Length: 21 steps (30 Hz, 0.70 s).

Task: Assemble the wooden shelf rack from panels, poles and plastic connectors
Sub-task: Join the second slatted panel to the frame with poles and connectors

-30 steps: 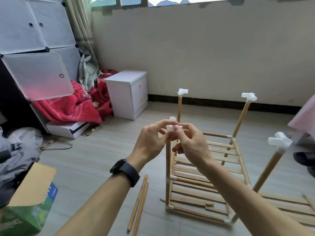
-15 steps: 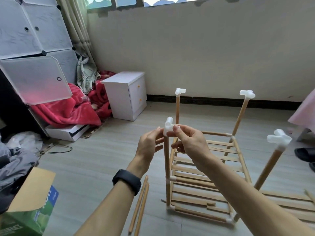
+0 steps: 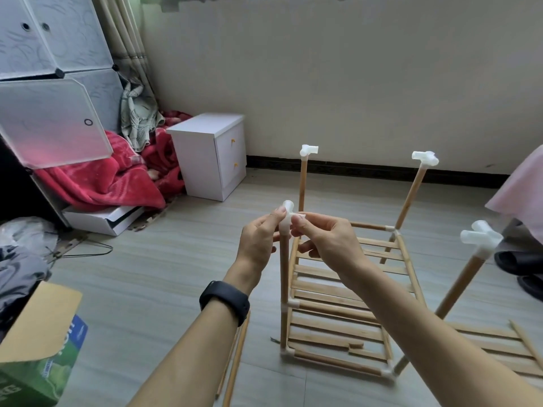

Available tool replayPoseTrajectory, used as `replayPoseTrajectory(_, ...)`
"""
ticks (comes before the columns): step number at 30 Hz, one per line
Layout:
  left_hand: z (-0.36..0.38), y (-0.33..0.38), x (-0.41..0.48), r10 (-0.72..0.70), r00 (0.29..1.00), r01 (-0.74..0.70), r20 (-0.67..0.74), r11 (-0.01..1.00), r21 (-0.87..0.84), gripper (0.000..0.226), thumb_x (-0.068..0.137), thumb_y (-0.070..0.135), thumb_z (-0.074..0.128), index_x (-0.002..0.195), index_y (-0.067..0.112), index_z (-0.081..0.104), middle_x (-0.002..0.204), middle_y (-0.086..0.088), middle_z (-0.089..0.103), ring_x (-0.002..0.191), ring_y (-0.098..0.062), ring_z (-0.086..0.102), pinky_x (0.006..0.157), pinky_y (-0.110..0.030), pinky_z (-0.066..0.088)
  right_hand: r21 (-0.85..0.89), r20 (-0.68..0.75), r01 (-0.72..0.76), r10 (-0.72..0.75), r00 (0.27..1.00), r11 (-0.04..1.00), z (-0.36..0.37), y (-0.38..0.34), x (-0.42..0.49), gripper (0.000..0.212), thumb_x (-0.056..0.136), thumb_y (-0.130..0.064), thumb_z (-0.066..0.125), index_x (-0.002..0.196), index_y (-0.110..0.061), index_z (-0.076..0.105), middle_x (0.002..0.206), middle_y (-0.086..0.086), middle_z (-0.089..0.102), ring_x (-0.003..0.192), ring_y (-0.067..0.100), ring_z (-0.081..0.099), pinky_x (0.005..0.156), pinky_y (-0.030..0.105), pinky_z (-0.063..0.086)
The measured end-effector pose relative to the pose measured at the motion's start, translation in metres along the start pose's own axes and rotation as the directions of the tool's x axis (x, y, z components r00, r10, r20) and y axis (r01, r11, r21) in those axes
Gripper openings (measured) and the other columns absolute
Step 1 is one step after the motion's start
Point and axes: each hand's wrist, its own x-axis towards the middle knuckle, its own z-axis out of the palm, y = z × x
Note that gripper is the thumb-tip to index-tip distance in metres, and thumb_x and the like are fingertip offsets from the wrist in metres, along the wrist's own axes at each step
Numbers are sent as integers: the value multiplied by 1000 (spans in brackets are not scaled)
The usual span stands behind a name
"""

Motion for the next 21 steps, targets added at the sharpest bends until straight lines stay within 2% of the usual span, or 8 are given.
replayPoseTrajectory(4, 2, -3, 0, 41, 999, -42, -25, 999, -18, 36, 98, 49, 55, 79, 32, 81, 86, 6, 78, 81, 0, 70, 70, -20, 45, -42, -6, 20, -21, 1000, 999, 2, -2, 0, 12, 99, -38, 64, 96, -35, 75, 85, -8, 77, 64, 11, 70, 58, 20, 53)
replayPoseTrajectory(7, 3, -3, 1, 64, 997, -64, -51, 998, -10, 37, 99, 48, 54, 82, 27, 80, 82, 13, 76, 75, 8, 67, 59, -10, 44, -58, 2, 16, -16, 1000, 998, 1, -2, 0, 10, 98, -39, 64, 96, -37, 74, 85, -9, 77, 64, 11, 70, 58, 20, 53)
replayPoseTrajectory(9, 5, -4, 2, 78, 996, -78, -47, 997, 1, 36, 100, 46, 53, 85, 24, 78, 83, 9, 77, 78, 1, 70, 68, -17, 47, -79, 29, -10, 12, 1000, 997, -3, -4, 1, 15, 97, -41, 65, 105, -33, 74, 88, -9, 77, 66, 11, 71, 58, 19, 53)
replayPoseTrajectory(11, 7, -7, 2, 100, 994, -100, -50, 995, 4, 34, 102, 43, 51, 88, 24, 76, 87, 0, 77, 85, -15, 72, 78, -29, 53, -111, 49, -56, 62, 997, 992, -16, -4, 3, 30, 96, -44, 63, 119, -26, 72, 97, -6, 77, 72, 13, 73, 62, 21, 56)
replayPoseTrajectory(12, 8, -9, 1, 109, 993, -110, -53, 994, 1, 32, 103, 43, 49, 90, 25, 73, 88, -2, 76, 87, -20, 72, 79, -31, 54, -125, 46, -83, 90, 995, 989, -26, -2, 4, 34, 97, -46, 61, 123, -25, 69, 102, -4, 75, 76, 14, 74, 65, 22, 57)
replayPoseTrajectory(15, 11, -10, 4, 107, 994, -107, -22, 994, 3, 34, 103, 47, 43, 90, 26, 65, 82, 0, 74, 81, -17, 68, 71, -26, 47, -171, -36, -188, 184, 982, 967, -61, 25, -3, 29, 102, -47, 54, 117, -25, 65, 109, 1, 72, 83, 17, 74, 71, 27, 60)
replayPoseTrajectory(18, 15, -13, 10, 69, 997, -68, 36, 997, -24, 43, 88, 57, 41, 87, 20, 62, 67, 3, 67, 72, -17, 63, 74, -31, 45, -430, -98, -293, 279, 955, 854, -86, 81, -19, 34, 101, -46, 55, 124, -21, 62, 118, 1, 69, 99, 14, 68, 84, 31, 56)
replayPoseTrajectory(21, 21, -20, 16, 71, 992, -58, 103, 991, -124, 47, 82, 65, 48, 71, 20, 57, 55, 3, 51, 56, -12, 50, 72, -35, 44, -692, -103, -322, 352, 930, 646, -90, 140, -35, 57, 97, -53, 58, 144, -21, 50, 144, 1, 55, 128, 18, 52, 104, 35, 45)
